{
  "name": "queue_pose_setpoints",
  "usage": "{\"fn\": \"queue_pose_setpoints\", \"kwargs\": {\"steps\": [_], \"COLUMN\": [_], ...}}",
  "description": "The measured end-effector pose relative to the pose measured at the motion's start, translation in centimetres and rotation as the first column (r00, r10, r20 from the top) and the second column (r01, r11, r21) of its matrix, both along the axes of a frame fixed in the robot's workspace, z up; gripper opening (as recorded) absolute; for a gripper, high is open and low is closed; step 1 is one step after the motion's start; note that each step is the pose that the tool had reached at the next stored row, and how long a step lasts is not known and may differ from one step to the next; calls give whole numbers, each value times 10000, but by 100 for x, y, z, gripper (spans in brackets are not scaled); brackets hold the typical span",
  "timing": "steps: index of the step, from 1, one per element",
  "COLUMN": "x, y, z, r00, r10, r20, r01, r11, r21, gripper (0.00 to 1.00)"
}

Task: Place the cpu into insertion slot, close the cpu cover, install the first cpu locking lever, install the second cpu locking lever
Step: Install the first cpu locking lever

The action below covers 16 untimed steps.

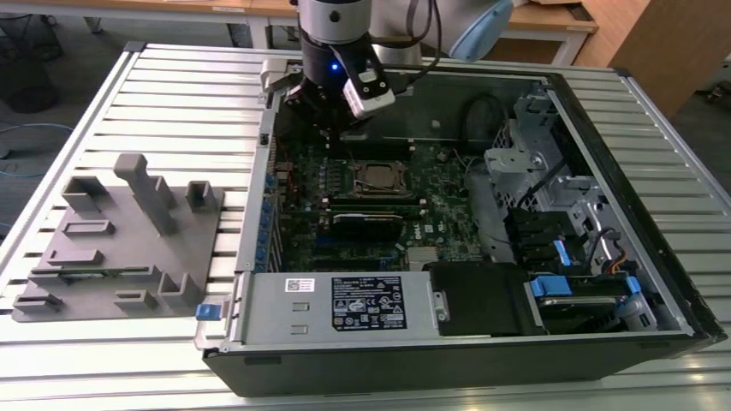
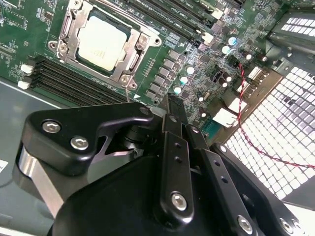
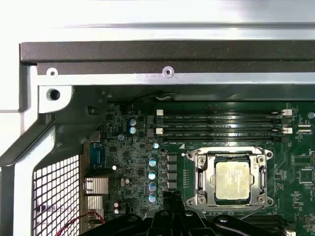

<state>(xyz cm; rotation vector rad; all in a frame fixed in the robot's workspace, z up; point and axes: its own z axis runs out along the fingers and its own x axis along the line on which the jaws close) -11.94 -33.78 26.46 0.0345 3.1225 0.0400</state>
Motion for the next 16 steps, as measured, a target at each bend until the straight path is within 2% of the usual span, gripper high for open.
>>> {"fn": "queue_pose_setpoints", "kwargs": {"steps": [2,3,5,6,12,13,14,15,16], "x": [1,1,1,1,1,2,2,2,1], "y": [0,0,0,0,0,0,0,0,0], "z": [-1,-2,-3,-4,-3,-5,-7,-7,-7], "r00": [10000,10000,10000,10000,10000,10000,9998,9997,9996], "r10": [2,3,2,2,2,3,3,2,2], "r20": [-5,-3,-5,-4,-11,-82,-218,-264,-265], "r01": [-2,-3,-1,-2,-1,1,7,11,11], "r11": [10000,9999,9993,9990,9989,9989,9988,9988,9988], "r21": [25,101,369,457,469,474,487,492,492], "gripper": [11,11,11,11,11,11,11,11,11]}}
